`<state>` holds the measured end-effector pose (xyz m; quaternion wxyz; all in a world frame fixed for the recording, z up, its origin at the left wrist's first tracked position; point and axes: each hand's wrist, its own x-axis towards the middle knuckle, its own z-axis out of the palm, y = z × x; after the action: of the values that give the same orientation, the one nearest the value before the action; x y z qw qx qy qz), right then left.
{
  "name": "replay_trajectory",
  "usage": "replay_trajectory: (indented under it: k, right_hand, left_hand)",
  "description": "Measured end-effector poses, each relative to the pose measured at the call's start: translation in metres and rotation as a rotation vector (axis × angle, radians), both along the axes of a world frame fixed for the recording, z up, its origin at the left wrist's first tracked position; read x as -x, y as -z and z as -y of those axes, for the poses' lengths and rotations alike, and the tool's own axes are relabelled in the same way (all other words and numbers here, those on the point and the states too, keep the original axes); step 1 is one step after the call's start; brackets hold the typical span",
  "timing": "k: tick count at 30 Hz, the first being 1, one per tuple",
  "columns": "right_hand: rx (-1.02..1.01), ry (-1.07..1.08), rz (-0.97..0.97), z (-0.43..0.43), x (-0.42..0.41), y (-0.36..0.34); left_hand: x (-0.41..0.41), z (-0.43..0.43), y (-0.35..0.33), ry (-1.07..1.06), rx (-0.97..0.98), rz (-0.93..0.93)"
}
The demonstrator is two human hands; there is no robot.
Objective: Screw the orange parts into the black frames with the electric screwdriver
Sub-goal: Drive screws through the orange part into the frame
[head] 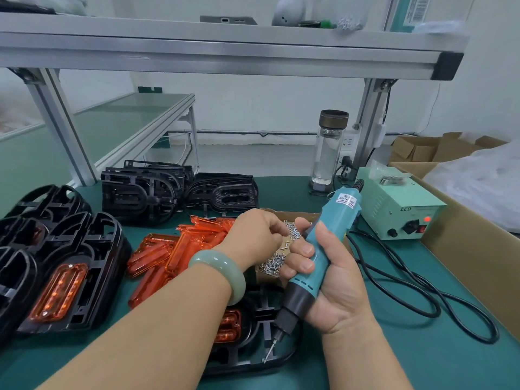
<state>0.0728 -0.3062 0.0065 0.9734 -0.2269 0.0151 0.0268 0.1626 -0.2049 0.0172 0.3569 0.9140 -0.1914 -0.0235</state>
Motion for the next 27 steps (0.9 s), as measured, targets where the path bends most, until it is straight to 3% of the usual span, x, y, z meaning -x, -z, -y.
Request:
replay_trajectory:
  k: [5,9,16,22,27]
  right_hand:
    - [0.008,-0.013,-0.007,-0.001,0.000,0.000]
    - [0.009,-0.029,-0.018,-0.001,-0.002,0.002]
    - [0.007,-0.011,-0.020,-0.004,-0.003,0.003]
    - [0.023,0.073,-0.014,-0.007,-0.004,0.004]
    - [0.065,0.118,-0.012,-0.009,-0.004,0.005]
  left_hand:
    - [0.007,-0.006,-0.001,-0.194,0.442,-0.165]
    - [0.019,-0.017,-0.005,-0.230,0.656,-0.207]
    - [0.050,-0.074,-0.001,-0.265,0.627,-0.118]
    - [0.075,-0.112,0.025,-0.484,0.535,0.021]
    - [0.084,-0.118,0.038,-0.535,0.472,-0.040]
